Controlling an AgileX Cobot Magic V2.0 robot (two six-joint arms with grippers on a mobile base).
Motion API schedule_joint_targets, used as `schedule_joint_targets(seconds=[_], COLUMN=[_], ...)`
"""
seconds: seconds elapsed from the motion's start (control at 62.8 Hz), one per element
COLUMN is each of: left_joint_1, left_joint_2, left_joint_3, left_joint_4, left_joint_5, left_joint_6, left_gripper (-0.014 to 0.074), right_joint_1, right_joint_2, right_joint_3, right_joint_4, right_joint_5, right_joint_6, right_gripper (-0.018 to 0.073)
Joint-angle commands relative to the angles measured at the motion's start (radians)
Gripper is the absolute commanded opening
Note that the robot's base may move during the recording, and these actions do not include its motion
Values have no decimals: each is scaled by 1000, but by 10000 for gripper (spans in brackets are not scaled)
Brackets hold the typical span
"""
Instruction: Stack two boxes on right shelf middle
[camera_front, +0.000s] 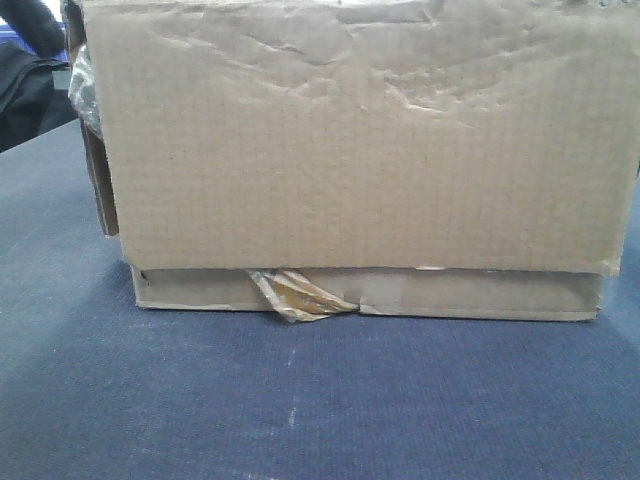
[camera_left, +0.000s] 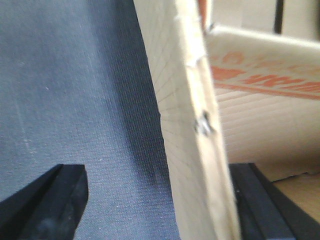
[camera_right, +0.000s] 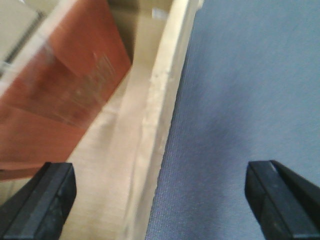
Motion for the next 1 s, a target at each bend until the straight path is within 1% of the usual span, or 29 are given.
schedule_joint_targets(seconds=[0.0, 0.032, 0.08, 0.143, 0.159, 0.175, 0.191, 0.207, 0.255, 0.271, 0.287, 0.335, 0.382, 0.589, 0.765, 0.844, 0.988], left_joint_1=[-7, -7, -7, -7, -7, -7, -7, -7, -7, -7, -7, -7, -7, -7, -7, -7, -7], left_joint_2=[25, 31, 35, 37, 37, 37, 37, 37, 37, 37, 37, 37, 37, 18, -60, -98, -171], left_joint_3=[4, 4, 4, 4, 4, 4, 4, 4, 4, 4, 4, 4, 4, 4, -5, -26, -95], left_joint_4=[-11, -11, -11, -11, -11, -11, -11, -11, -11, -11, -11, -11, -11, -6, -3, -3, -3], left_joint_5=[-7, -7, -9, -15, -15, -17, -19, -19, -21, -21, -21, -24, -24, -21, -27, -25, -25], left_joint_6=[-1, -5, -5, -11, -16, -21, -25, -25, -25, -25, -25, -35, -58, -63, -73, -73, -73], left_gripper=[447, 432, 386, 265, 232, 176, 157, 98, -25, -66, -108, -111, -111, -111, -111, -111, -111], right_joint_1=[7, 7, 10, 10, 10, 10, 10, 10, 10, 10, 10, 10, 10, 10, 10, 10, 10], right_joint_2=[24, 30, 36, 37, 37, 37, 37, 37, 37, 37, 37, 37, 37, 16, -56, -92, -155], right_joint_3=[-7, -7, -7, -7, -7, -7, -7, -7, -7, -7, -7, -7, -7, -9, -13, -39, -134], right_joint_4=[-1, -1, -1, -1, -1, -1, -1, -1, -1, -1, -1, -1, -1, -1, -1, -1, -1], right_joint_5=[-3, -1, -1, -1, -1, -1, -1, -1, 1, 3, 5, 8, 10, 10, -8, -10, -5], right_joint_6=[-4, -5, -5, -5, -5, -5, -5, -5, -5, -5, -5, -5, -5, -5, -5, -5, -5], right_gripper=[566, 552, 496, 386, 332, 292, 250, 206, 69, -1, -46, -156, -158, -154, -154, -154, -154])
